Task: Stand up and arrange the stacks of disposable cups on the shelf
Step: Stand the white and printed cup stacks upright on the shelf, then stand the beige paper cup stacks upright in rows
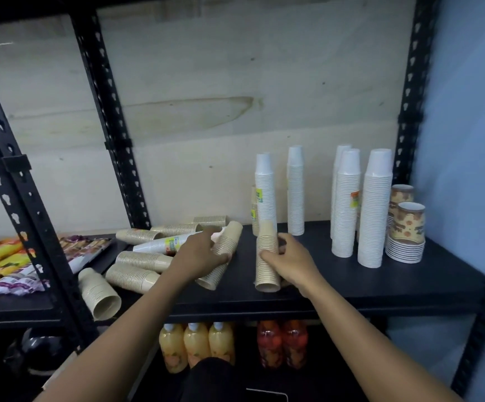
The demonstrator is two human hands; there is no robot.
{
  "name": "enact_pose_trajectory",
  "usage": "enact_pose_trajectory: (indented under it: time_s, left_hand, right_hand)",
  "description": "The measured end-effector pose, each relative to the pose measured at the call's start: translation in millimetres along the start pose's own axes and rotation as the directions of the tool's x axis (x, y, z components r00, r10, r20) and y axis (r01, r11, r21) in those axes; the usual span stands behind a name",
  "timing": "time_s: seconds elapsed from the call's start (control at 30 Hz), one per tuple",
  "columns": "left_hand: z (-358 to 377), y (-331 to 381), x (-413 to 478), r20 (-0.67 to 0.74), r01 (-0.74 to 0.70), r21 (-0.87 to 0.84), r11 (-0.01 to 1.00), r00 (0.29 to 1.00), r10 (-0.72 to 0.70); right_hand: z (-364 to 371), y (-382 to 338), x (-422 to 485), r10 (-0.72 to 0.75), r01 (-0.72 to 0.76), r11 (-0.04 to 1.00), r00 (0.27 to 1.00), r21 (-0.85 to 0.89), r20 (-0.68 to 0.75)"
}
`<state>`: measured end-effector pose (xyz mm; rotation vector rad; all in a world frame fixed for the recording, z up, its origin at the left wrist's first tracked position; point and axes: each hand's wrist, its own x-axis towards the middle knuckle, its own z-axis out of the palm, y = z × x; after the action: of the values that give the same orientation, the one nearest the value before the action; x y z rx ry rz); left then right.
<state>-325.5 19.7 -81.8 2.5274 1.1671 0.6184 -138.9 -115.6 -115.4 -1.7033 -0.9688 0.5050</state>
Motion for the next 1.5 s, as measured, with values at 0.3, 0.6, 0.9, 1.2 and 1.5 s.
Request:
enact_pose_trajectory:
  time_s: [0.3, 0.6, 0.9, 1.2, 1.5]
  left_hand:
    - [34.1, 59.5, 11.0, -0.178, -0.158, -0.475, 0.866, 0.981, 0.081]
    - [61.1, 29.4, -9.5, -0.265, -0.169, -0.555, 0.814, 0.964, 0.019]
    - [79.1, 23.2, -28.9, -0.249, -0.186, -0.627, 0.756, 0.968, 0.031]
    - [80.0, 21.7, -36.0, -0.209, -0.178, -0.669, 0.722, 0.977, 0.047]
    - [67.4, 9.9, -40.5, -0.149, -0.133, -0.657, 0.742, 0.988, 0.046]
  right_hand:
    - [-70.2, 6.9, -2.3, -0.232, 0.214, 0.972, 0.937, -0.098, -0.261]
    - [-24.4, 28.7, -23.6, -0.41, 0.415, 0.91, 0.898, -0.003, -0.161]
    - [-9.2, 51.4, -26.1, -0.471, 0.468, 0.882, 0.872, -0.055, -0.134]
    - [-9.3, 57.8, -27.6, -0.466, 0.468, 0.884, 0.879, -0.007, -0.103]
    - [-23.5, 43.0, -30.8, -0.413, 0.413, 0.911, 0.908, -0.015, -0.078]
